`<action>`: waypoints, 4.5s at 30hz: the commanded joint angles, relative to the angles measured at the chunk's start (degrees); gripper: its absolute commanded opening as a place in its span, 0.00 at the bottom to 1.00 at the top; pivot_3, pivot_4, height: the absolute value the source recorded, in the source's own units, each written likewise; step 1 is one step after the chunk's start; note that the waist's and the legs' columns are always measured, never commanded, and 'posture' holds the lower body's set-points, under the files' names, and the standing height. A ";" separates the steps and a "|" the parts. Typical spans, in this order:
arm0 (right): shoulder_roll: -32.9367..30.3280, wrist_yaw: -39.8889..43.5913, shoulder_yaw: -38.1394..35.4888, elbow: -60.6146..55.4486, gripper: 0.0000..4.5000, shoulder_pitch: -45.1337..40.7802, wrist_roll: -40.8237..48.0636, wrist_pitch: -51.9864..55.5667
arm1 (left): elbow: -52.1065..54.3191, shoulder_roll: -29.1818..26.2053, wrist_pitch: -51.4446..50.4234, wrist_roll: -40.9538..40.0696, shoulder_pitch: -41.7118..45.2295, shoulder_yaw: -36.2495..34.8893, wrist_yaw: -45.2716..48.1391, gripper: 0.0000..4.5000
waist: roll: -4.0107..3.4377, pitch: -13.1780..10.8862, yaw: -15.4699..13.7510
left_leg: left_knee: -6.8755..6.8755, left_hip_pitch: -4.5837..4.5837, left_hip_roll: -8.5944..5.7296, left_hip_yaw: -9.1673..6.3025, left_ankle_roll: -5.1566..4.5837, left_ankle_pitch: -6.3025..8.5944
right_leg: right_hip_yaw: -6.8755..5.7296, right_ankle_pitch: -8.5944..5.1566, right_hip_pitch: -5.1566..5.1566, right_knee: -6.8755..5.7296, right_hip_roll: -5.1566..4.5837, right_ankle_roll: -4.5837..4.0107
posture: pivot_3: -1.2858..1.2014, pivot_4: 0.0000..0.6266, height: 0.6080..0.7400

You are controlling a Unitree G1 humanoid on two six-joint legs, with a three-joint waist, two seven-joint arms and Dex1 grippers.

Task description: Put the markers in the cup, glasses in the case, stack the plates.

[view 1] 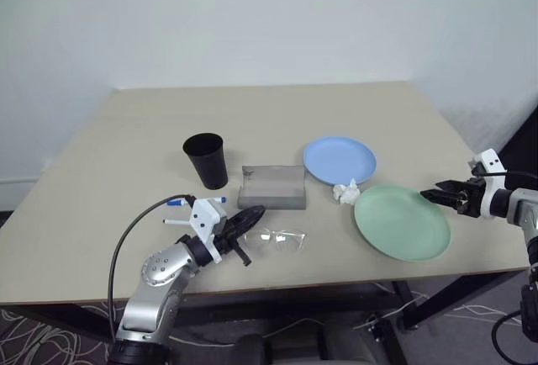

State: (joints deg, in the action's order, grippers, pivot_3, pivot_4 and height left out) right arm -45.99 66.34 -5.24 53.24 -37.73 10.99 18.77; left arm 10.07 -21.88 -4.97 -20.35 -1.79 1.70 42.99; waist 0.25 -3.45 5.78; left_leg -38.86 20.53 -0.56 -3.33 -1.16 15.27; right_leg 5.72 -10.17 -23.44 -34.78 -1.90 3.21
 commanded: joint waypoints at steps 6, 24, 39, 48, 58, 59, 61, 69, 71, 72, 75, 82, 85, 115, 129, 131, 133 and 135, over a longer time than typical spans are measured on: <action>0.36 1.96 1.78 4.16 0.73 -2.79 -2.47 0.48 | 1.13 0.21 0.82 0.27 0.63 0.17 0.03 0.00 | -0.01 0.01 -0.01 | 0.05 0.02 -0.05 -0.01 -0.01 0.01 | 0.07 0.00 -0.01 0.00 0.00 0.00 | 0.52 0.00 0.97; 1.67 1.29 1.51 8.63 0.37 -3.35 -4.04 0.11 | 1.01 0.23 0.99 0.83 0.79 0.62 0.08 0.00 | -0.02 0.01 -0.01 | 0.01 0.01 -0.06 0.01 -0.02 0.00 | 0.11 0.01 0.00 -0.01 0.00 0.00 | 0.52 0.00 0.97; 2.99 9.17 -0.64 5.82 0.01 -4.39 -0.27 2.99 | -0.07 0.36 1.51 1.29 1.72 1.12 0.49 0.00 | -0.01 0.02 0.12 | 0.05 -0.03 -0.05 0.03 -0.02 0.00 | 0.13 0.00 0.01 -0.02 0.02 0.00 | 0.52 0.00 0.97; 4.92 10.95 -2.69 -2.93 0.01 -6.35 4.13 8.12 | 0.20 0.33 1.41 1.36 1.43 1.17 0.45 0.00 | -0.05 0.02 0.02 | -0.01 0.00 -0.06 0.02 -0.02 0.00 | 0.14 0.01 0.01 -0.03 0.02 0.01 | 0.52 0.00 0.97; 12.48 -12.98 -5.97 4.59 0.01 -21.76 3.45 10.04 | -0.22 0.34 1.30 1.42 2.17 1.36 0.56 0.00 | -0.23 -0.02 0.29 | 0.04 0.03 -0.02 0.03 -0.02 -0.01 | 0.12 0.04 -0.09 -0.06 0.03 -0.04 | 0.52 0.00 0.97; 13.16 -15.36 -6.50 6.24 0.01 -23.42 3.41 10.08 | -0.27 0.36 1.35 1.47 2.19 1.42 0.56 0.00 | -0.23 -0.02 0.30 | 0.05 0.06 -0.06 -0.04 -0.02 0.00 | 0.12 0.05 -0.09 -0.05 0.03 -0.04 | 0.52 0.00 0.97; 14.40 -19.58 -7.31 9.34 0.01 -26.29 3.05 9.38 | -0.51 0.38 1.50 1.58 2.27 1.48 0.59 0.00 | -0.24 -0.02 0.31 | 0.10 0.11 -0.09 -0.06 -0.02 0.00 | 0.13 0.07 -0.10 -0.01 0.03 -0.01 | 0.52 0.00 0.97; 19.13 -37.10 -9.13 19.25 0.01 -32.81 1.15 3.25 | -1.05 0.58 2.36 2.12 2.07 1.62 0.22 0.00 | -0.29 -0.05 0.35 | 0.43 0.11 -0.13 -0.11 -0.04 0.00 | 0.18 0.12 -0.19 0.02 0.03 0.08 | 0.52 0.00 0.97; 19.73 -37.85 -9.31 19.97 0.01 -33.06 0.91 2.07 | -0.83 0.58 2.44 2.18 1.79 1.55 -0.05 0.00 | -0.31 -0.06 0.37 | 0.44 0.12 -0.14 -0.11 -0.04 0.00 | 0.19 0.12 -0.19 0.03 0.03 0.09 | 0.52 0.00 0.97; 19.96 -38.08 -9.46 20.24 0.01 -33.15 0.82 1.59 | -0.69 0.58 2.43 2.19 1.67 1.52 -0.17 0.00 | -0.31 -0.06 0.39 | 0.44 0.12 -0.14 -0.11 -0.04 0.00 | 0.21 0.13 -0.19 0.05 0.03 0.09 | 0.52 0.00 0.97; 20.37 -37.74 -10.33 20.74 0.12 -33.24 1.24 0.80 | -0.02 0.60 2.33 2.22 1.13 1.58 -0.61 0.00 | -0.32 -0.06 0.41 | 0.44 0.11 -0.15 -0.10 -0.05 0.00 | 0.23 0.13 -0.18 0.04 0.03 0.09 | 0.52 0.00 0.97; 20.29 -34.35 -8.79 20.24 0.45 -32.25 -1.00 -2.17 | 0.67 0.51 2.10 2.18 0.73 1.75 -1.05 0.00 | -0.35 -0.07 0.48 | 0.44 0.05 -0.15 -0.10 -0.05 -0.01 | 0.23 0.13 -0.16 0.02 0.04 0.09 | 0.52 0.00 0.97; 19.48 -30.50 -6.81 19.35 0.45 -30.83 -2.89 -4.93 | 0.80 0.47 1.87 2.20 1.03 1.89 -1.05 0.00 | -0.36 -0.06 0.47 | 0.44 0.05 -0.15 -0.10 -0.05 -0.01 | 0.23 0.13 -0.16 0.02 0.04 0.09 | 0.52 0.00 0.97; 16.94 2.67 12.83 -7.36 0.45 -7.39 -9.15 -11.54 | 3.41 -0.61 -2.53 1.34 3.37 1.22 -1.32 0.00 | -0.40 -0.06 0.33 | 0.22 0.00 -0.14 -0.13 -0.05 -0.01 | 0.19 0.13 -0.07 -0.09 0.04 0.10 | 0.52 0.00 0.97; 16.82 5.78 10.35 -5.84 0.01 -9.62 -5.75 -12.19 | 1.24 -0.46 0.14 1.83 2.26 1.39 -0.73 0.00 | -0.40 -0.06 0.35 | 0.21 -0.01 -0.15 -0.13 -0.05 -0.01 | 0.20 0.13 -0.05 -0.08 0.04 0.09 | 0.52 0.00 0.97; 17.00 4.35 8.60 -5.86 0.01 -11.34 -4.63 -11.39 | 0.94 -0.47 0.33 1.85 2.39 1.40 -0.62 0.00 | -0.40 -0.06 0.34 | 0.21 -0.01 -0.15 -0.13 -0.05 -0.01 | 0.20 0.13 -0.05 -0.09 0.04 0.09 | 0.52 0.00 0.97; 17.41 2.11 6.84 -4.77 0.01 -13.41 -3.68 -10.42 | 0.73 -0.45 0.49 1.88 2.44 1.39 -0.51 0.00 | -0.41 -0.06 0.39 | 0.21 -0.01 -0.15 -0.12 -0.05 -0.01 | 0.21 0.14 -0.06 -0.09 0.04 0.09 | 0.52 0.00 0.97; 18.04 -0.57 5.54 -3.08 0.01 -15.29 -3.33 -9.51 | 0.60 -0.43 0.63 1.90 2.49 1.40 -0.44 0.00 | -0.41 -0.06 0.41 | 0.21 -0.01 -0.14 -0.11 -0.05 -0.01 | 0.21 0.15 -0.07 -0.09 0.04 0.08 | 0.52 0.00 0.97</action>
State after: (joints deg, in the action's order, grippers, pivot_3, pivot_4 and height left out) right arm -28.24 67.83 2.57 50.45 -50.44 5.75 8.80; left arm 9.77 -22.20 -5.57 -18.63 -0.16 3.54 42.45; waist -0.16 -3.51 6.19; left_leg -38.65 20.52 -0.71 -3.44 -1.21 15.26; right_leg 5.93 -10.02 -23.51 -34.87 -1.85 3.27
